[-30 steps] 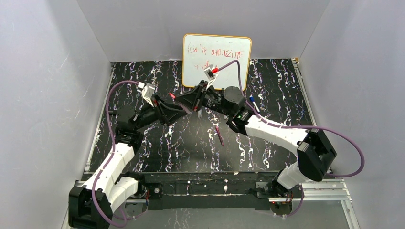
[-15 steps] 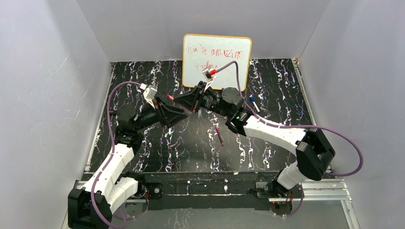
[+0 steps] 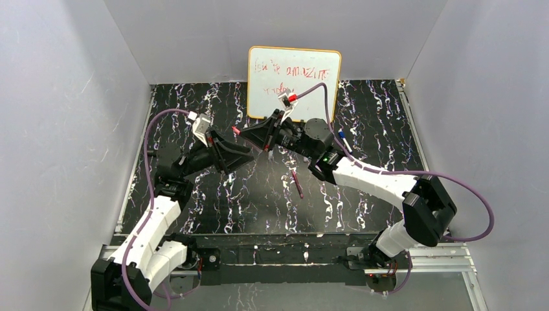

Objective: Insert the pens into the pen caps

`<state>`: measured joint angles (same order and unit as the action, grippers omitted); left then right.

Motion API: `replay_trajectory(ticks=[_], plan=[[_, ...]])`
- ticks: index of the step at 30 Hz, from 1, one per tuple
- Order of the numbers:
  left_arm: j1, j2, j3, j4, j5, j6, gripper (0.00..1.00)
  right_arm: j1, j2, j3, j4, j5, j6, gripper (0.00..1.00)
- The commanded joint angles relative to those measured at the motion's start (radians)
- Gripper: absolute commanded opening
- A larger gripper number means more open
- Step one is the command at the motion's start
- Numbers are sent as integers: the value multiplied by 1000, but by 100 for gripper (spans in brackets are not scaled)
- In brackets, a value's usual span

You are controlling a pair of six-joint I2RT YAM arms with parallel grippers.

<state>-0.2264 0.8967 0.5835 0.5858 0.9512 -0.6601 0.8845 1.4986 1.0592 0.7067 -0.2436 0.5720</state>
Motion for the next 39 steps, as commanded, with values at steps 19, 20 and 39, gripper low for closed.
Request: replay_trajectory(ticks=[19,20,39], plan=[[-18,24,-134,397,-157,-250,54,8,35,11,187,21,60,19],[-21,26,-133,397,-161,-248,54,9,42,11,191,21,64,19],[-40,59,-143,398,-185,-227,33,14,91,33,220,8,92,19]])
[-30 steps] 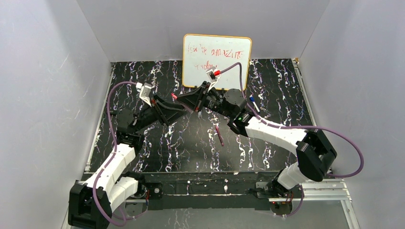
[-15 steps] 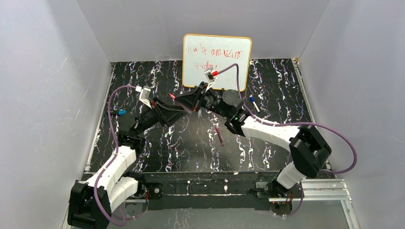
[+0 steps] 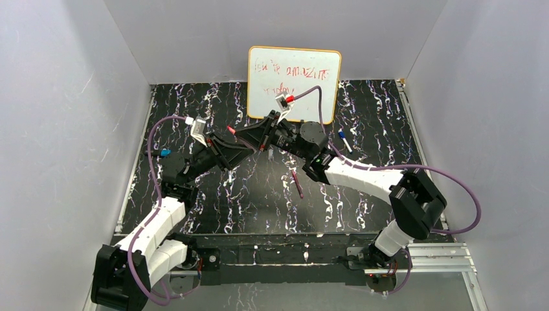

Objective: Insert the pens into the pen caps

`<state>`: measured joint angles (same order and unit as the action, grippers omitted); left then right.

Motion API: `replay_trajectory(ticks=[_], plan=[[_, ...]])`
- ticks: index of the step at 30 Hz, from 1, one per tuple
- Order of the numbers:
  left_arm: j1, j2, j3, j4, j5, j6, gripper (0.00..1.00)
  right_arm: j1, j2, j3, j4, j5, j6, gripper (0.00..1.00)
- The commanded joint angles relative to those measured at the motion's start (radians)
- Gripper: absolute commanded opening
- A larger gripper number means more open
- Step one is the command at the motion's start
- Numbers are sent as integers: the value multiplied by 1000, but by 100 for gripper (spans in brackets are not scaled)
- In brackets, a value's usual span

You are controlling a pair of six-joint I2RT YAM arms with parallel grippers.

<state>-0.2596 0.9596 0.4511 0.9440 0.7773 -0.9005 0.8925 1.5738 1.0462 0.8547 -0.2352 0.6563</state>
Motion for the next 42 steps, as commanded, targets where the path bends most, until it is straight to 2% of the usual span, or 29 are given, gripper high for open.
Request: replay_trajectory(ticks=[1,6,12,14,16,19,30,33,37,39,42], plan=[[-6,-4,-10,39,-12,13,36,7,17,47,73,-1,9,19],[-7,-5,-12,39,-25,16,46,6,22,40,88,0,25,19],[-11,0,-13,39,-27,18,46,12,29,34,105,1,39,19],[-12,3,-12,39,-24,20,38,12,32,36,107,0,42,19],[-14,10,-10,39,-16,21,21,13,34,33,113,-1,47,19],[-14,14,-12,39,-11,20,0,14,33,31,116,1,48,19],[-14,-11,-37,18,1,28,0,11,11,13,110,19,34,19],[-14,-18,-24,-34,24,55,0,10,-9,-1,98,50,22,27],[-14,-31,10,-171,59,137,0,-5,-49,-34,84,79,-2,59],[-14,-37,33,-251,75,193,0,-14,-74,-52,73,59,-32,63],[-14,-39,63,-347,92,249,0,-28,-103,-67,47,-38,-93,61]])
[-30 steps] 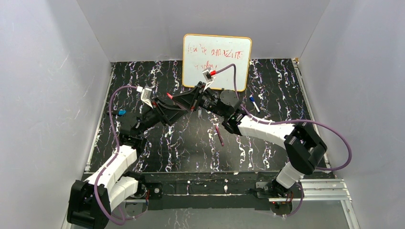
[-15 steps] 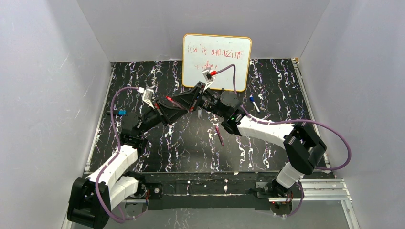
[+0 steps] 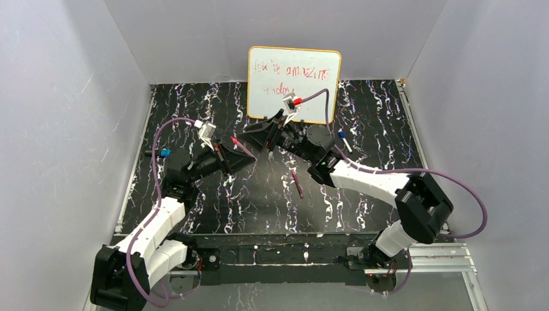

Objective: Insert the pens into the pen caps

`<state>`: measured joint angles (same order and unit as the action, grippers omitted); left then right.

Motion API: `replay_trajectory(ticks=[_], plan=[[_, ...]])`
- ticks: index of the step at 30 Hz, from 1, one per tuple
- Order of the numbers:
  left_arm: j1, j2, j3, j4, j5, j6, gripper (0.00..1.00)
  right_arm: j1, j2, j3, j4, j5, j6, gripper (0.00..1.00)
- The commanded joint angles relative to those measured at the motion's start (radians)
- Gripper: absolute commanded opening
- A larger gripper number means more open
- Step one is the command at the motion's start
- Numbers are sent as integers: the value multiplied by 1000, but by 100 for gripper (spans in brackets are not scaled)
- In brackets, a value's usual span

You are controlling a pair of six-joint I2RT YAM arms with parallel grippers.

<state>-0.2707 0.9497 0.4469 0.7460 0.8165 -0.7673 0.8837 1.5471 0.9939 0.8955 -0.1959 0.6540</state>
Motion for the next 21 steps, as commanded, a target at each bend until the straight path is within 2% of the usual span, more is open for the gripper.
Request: replay_trajectory(ticks=[1,5,12,21], plan=[[-4,-30,74,-173,55,130,0,-20,-83,-11,-16,-114,-121,60],[-3,-27,84,-196,64,141,0,-19,-86,23,-123,-179,-198,57],[-4,-17,98,-207,84,141,0,-19,-52,90,-211,-252,-260,55],[-3,-20,105,-212,95,137,0,-20,-20,107,-228,-277,-269,53]])
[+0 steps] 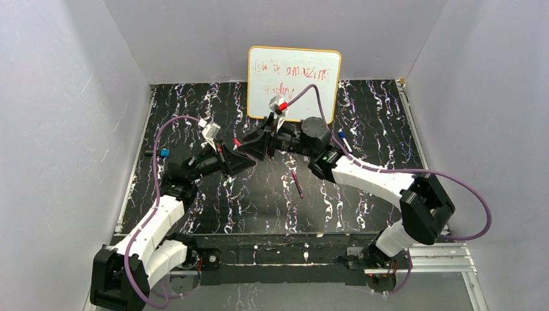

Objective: Insert the pens into the pen caps

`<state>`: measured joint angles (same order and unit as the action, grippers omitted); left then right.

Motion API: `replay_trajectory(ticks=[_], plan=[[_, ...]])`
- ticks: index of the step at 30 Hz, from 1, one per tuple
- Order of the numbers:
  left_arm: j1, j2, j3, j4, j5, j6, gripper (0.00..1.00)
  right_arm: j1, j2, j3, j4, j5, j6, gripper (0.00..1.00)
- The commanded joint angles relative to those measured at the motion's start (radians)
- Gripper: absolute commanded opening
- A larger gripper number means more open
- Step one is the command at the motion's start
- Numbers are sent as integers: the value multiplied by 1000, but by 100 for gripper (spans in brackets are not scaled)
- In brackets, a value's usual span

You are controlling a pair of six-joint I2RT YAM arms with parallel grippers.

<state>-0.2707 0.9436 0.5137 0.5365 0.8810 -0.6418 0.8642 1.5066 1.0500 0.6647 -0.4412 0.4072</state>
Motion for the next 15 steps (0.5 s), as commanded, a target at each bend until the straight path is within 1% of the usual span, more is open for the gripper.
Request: replay_trajectory(ticks=[1,7,13,15], plan=[[-2,-13,39,-3,30,11,0,0,23,53,3,-33,-21,53],[-3,-13,39,0,30,7,0,0,44,67,-7,-43,-18,48],[-3,-16,40,-1,31,3,0,0,61,78,-5,-51,-9,36],[-4,-14,37,-1,32,3,0,1,66,83,-4,-53,-6,29]])
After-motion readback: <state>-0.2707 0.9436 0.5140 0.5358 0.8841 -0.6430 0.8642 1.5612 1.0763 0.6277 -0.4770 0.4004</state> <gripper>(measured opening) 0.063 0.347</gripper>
